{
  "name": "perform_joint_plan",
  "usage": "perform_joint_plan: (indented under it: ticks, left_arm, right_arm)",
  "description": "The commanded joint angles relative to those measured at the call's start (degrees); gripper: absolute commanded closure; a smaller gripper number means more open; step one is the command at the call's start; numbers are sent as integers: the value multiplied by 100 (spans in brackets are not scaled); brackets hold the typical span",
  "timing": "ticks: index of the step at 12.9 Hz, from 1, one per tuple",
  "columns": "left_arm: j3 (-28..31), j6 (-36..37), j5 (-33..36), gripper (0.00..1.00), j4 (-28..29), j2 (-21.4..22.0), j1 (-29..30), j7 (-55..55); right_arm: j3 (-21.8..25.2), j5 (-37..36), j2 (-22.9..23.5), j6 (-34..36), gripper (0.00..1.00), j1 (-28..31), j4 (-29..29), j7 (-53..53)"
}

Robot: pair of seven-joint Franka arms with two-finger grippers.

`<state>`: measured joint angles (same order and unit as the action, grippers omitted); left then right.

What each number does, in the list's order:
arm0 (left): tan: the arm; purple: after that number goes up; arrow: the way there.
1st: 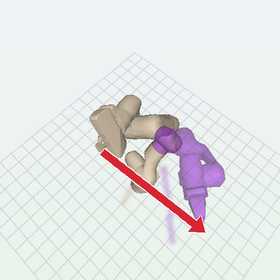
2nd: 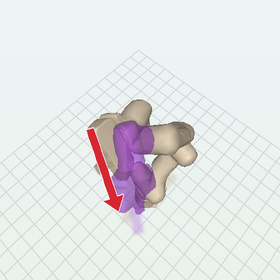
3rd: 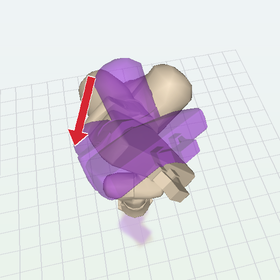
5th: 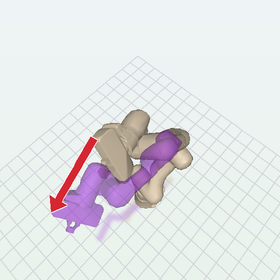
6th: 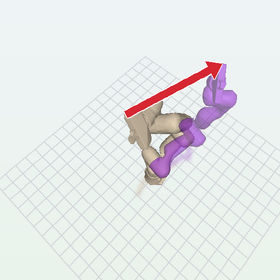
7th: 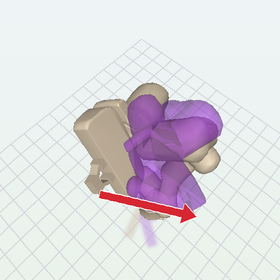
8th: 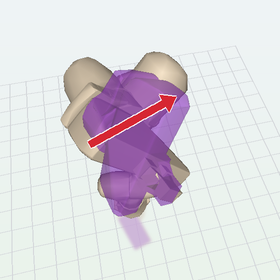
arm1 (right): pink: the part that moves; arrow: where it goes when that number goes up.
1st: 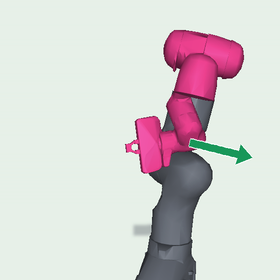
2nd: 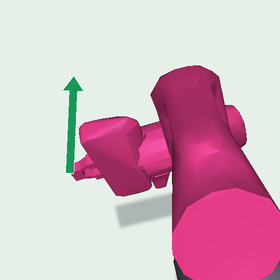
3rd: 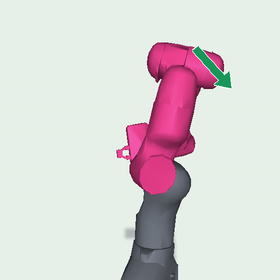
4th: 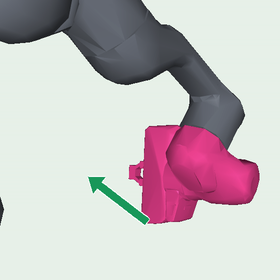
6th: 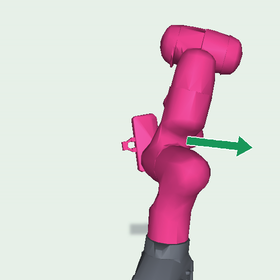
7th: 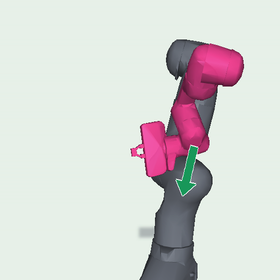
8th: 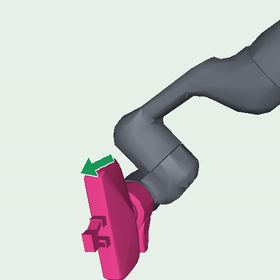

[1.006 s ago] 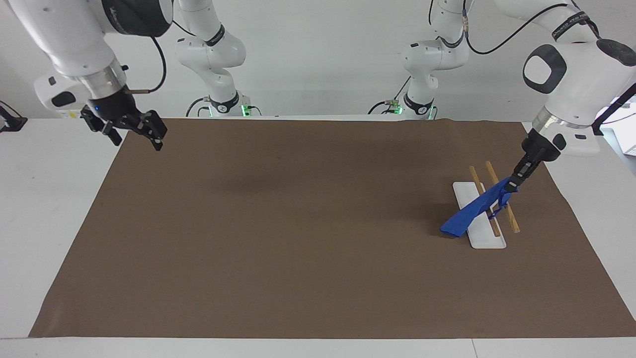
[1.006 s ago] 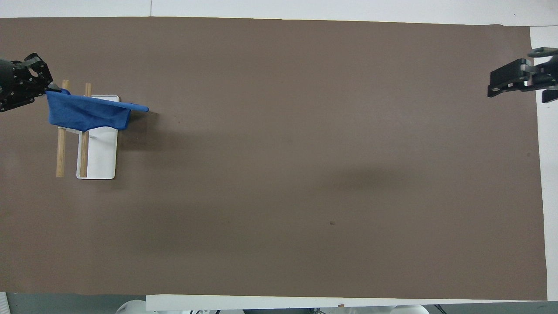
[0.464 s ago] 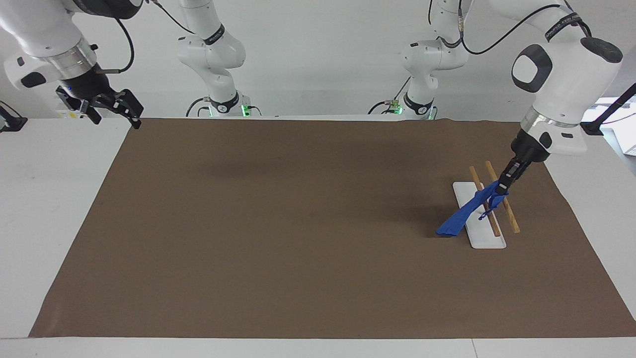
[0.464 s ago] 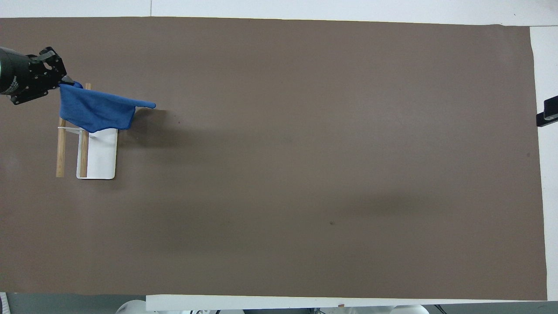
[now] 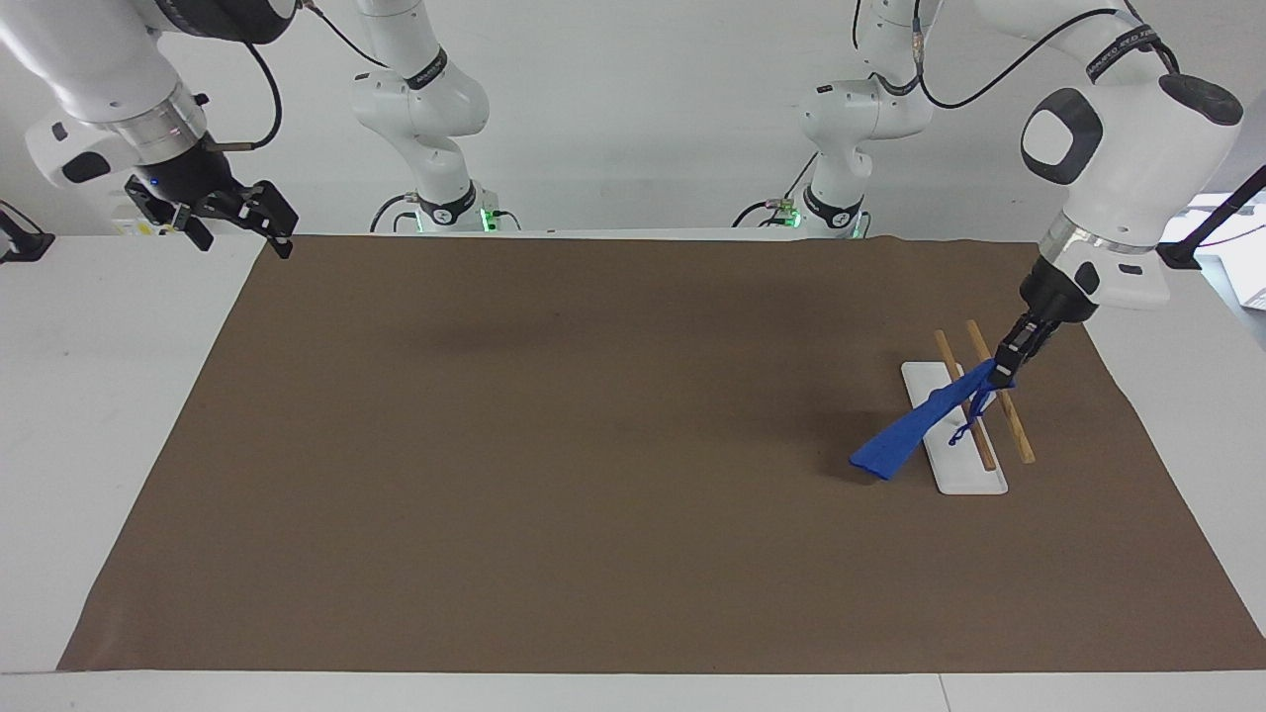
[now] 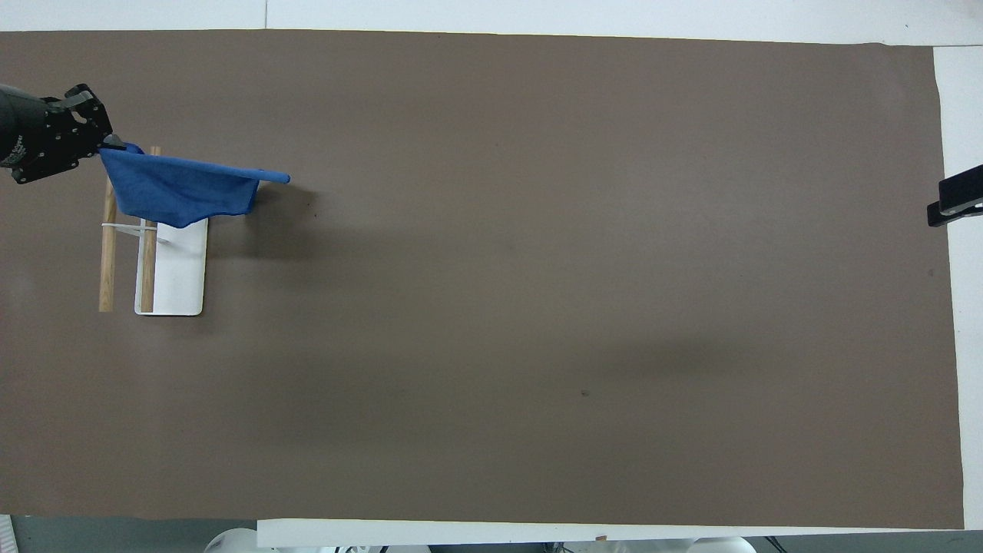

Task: Right arm passes towel to left arm to hang
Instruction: 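Lower the towel over the wooden rods with the left gripper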

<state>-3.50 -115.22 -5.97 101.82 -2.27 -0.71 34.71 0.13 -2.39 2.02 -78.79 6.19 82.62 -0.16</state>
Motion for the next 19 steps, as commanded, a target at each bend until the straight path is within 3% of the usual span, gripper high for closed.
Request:
perform_joint_plan:
  ticks: [1, 4, 8, 13, 19]
  left_arm:
    - [59, 962, 112, 100, 66, 191, 194, -53]
    - [60, 1748, 560, 100, 74, 306, 580, -44]
    - [60, 1557, 588, 100, 109, 306, 1064, 289]
    - [60, -14, 588, 99, 478, 306, 1074, 1255]
    - [60, -1256, 597, 98, 567, -282, 1091, 1389]
  right_arm:
    - [-30, -60, -140, 4, 0, 40, 167, -81]
    - [-30, -60, -140, 4, 0, 23, 167, -72]
    - [-30, -34, -140, 13, 0, -47, 158, -64]
    - [-30, -16, -140, -23, 0, -232, 167, -37]
    - [-30, 2, -158, -23, 0, -241, 229, -72]
